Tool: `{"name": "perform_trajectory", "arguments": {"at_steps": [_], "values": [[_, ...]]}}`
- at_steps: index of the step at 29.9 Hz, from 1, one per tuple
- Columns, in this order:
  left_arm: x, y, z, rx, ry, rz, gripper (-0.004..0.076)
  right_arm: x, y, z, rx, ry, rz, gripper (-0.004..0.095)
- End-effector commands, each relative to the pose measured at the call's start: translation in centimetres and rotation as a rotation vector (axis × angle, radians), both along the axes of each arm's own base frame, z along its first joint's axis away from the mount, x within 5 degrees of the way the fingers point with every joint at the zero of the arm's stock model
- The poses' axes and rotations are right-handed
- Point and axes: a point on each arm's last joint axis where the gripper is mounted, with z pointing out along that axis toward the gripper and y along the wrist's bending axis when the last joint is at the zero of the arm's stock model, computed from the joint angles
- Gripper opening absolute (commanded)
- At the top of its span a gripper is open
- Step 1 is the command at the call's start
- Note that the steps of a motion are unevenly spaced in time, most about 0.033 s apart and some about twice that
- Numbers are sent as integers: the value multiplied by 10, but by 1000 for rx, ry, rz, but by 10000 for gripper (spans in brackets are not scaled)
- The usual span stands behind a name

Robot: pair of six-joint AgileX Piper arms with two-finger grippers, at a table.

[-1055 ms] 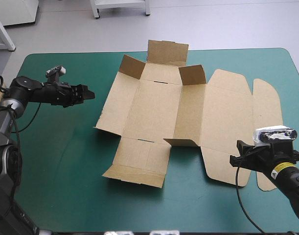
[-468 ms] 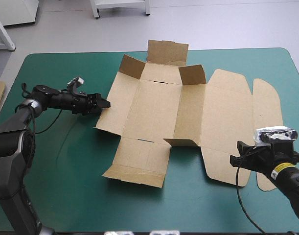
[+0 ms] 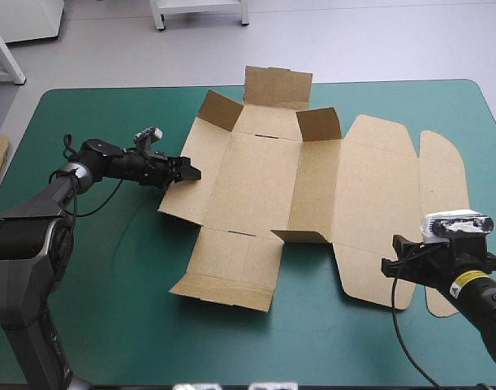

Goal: Fold the box

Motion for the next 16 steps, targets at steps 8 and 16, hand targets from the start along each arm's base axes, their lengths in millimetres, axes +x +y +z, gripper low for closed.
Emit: {"name": "perform_trajectory", "arguments": {"at_steps": [8,16], "values": [[-2,-5,24,-21,-72,-43,-8,3,2,17,27,-91,11,509],[-15,-12,26,-44,-89,-244,-8,2,2,16,22,-88,12,509]]}}
